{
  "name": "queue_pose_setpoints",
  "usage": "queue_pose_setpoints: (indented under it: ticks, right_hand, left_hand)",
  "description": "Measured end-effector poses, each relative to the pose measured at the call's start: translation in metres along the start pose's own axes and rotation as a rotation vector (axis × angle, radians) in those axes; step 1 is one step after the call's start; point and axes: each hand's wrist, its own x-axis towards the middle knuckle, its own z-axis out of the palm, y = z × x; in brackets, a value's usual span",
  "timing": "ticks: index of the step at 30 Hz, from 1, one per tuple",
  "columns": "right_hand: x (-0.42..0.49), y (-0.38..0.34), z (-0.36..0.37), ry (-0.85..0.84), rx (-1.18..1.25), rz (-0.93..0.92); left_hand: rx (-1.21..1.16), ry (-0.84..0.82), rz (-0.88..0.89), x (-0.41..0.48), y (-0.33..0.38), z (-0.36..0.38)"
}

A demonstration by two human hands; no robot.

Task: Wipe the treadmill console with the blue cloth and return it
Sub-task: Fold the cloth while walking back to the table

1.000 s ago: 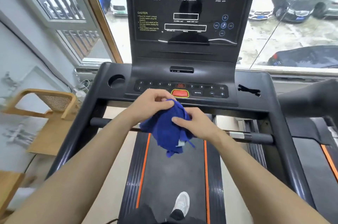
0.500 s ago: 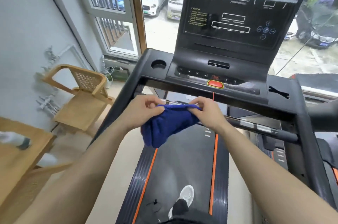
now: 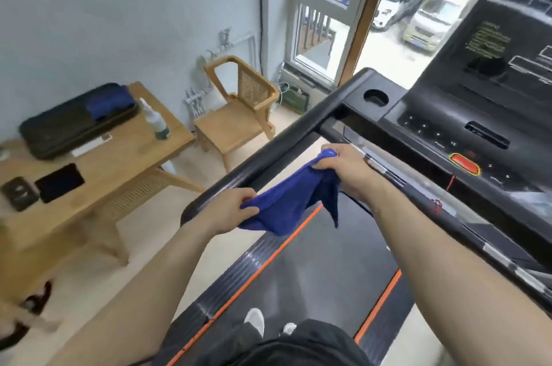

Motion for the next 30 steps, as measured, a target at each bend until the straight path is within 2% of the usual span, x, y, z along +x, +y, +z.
queue_pose_setpoints:
  ticks: [3,7,10,14,19,24,26,30]
  right_hand:
    - [0.003,-0.004,0.026,-0.257,0.098,0.032]
    - [0.000,-0.002,0.052,-0.505,0.214,0.094]
    - [-0.005,0.005,0.079,-0.640,0.333,0.162]
    - [-0.019,0.015,0.133,-0.707,0.410,0.301]
    - [-0.048,0.028,0.218,-0.824,0.264,0.323]
    - [-0.091,0.031,0.302,-0.968,0.052,0.258]
    - [-0.110,0.036,0.336,-1.033,-0.015,0.243]
    - [-0.161,0.052,0.414,-1.122,-0.132,0.209]
  left_hand:
    - [0.005,0.134,-0.111,-0.031,-0.022,0.008]
    - [0.067,0.269,-0.282,-0.076,-0.046,0.030]
    - [-0.096,0.423,-0.424,-0.117,-0.062,0.053]
    - [-0.265,0.713,-0.581,-0.194,-0.084,0.083]
    - [-0.403,0.945,-0.844,-0.300,-0.108,0.106]
    - [-0.650,1.210,-0.961,-0.395,-0.117,0.118]
    - [-0.760,1.252,-0.986,-0.433,-0.124,0.123]
    - [-1.012,1.230,-1.074,-0.515,-0.144,0.137]
